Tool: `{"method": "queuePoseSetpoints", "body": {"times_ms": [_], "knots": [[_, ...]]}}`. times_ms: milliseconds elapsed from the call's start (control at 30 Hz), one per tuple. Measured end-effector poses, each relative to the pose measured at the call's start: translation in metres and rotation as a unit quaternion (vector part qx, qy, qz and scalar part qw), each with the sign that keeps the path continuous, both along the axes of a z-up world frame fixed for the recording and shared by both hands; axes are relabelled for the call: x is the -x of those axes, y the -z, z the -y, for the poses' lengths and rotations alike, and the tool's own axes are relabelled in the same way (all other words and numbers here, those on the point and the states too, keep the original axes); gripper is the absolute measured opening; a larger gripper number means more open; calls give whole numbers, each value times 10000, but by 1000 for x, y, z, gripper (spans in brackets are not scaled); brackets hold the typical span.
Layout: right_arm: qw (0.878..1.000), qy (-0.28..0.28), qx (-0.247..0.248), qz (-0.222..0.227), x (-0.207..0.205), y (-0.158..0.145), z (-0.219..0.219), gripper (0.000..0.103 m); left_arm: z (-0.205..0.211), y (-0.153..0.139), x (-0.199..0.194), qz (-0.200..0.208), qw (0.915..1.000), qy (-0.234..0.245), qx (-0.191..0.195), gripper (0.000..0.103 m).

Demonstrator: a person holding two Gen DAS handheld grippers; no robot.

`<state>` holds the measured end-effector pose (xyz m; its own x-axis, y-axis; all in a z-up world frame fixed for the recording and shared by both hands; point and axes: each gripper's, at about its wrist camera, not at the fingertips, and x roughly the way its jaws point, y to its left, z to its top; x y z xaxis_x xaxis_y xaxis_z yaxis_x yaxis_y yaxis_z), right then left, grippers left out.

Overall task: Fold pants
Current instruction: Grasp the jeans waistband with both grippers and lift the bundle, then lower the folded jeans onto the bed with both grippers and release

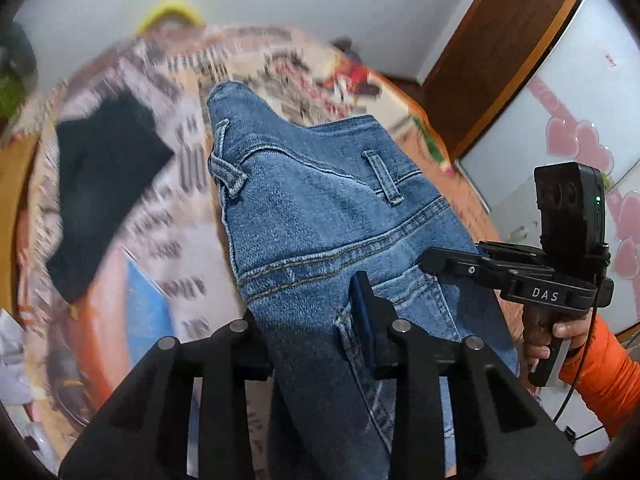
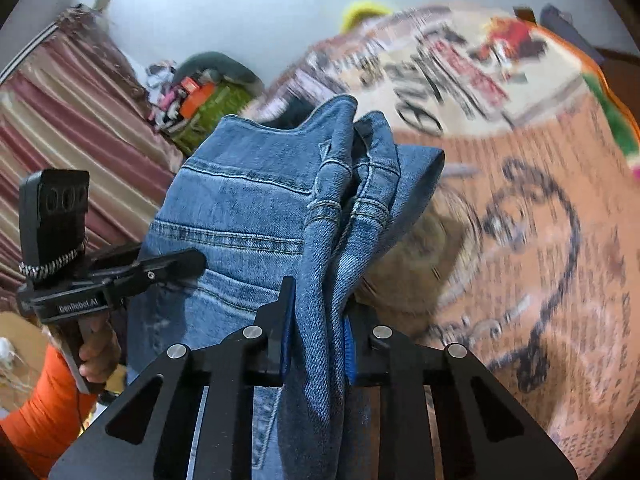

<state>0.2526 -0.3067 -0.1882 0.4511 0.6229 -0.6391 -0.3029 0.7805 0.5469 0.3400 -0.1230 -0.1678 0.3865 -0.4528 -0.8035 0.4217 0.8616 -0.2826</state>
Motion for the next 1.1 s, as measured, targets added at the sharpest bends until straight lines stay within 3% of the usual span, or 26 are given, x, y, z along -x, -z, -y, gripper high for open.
{"method": "queuePoseSetpoints", "body": {"times_ms": [133,333,567,733,867,1100], "knots": [[9989,-23,-156,440,-14,-37,-21,18,-23,-37,-1,559,9981,-254,84,31],[9942,-142,-295,1028,-40,-82,-61,17,-66,-85,-9,1326,9887,-681,185,31],[9888,-300,-157,1454,-71,-109,-118,17,-121,-104,-36,1758,9779,-1099,279,31],[9890,-339,41,1437,-97,-106,-157,17,-162,-93,-73,1722,9754,-1347,292,31],[9907,-345,257,1294,-128,-88,-187,17,-187,-69,-105,1636,9746,-1514,229,31],[9928,-392,802,801,-187,-31,-232,17,-224,6,-173,1111,9718,-2032,435,31]]}}
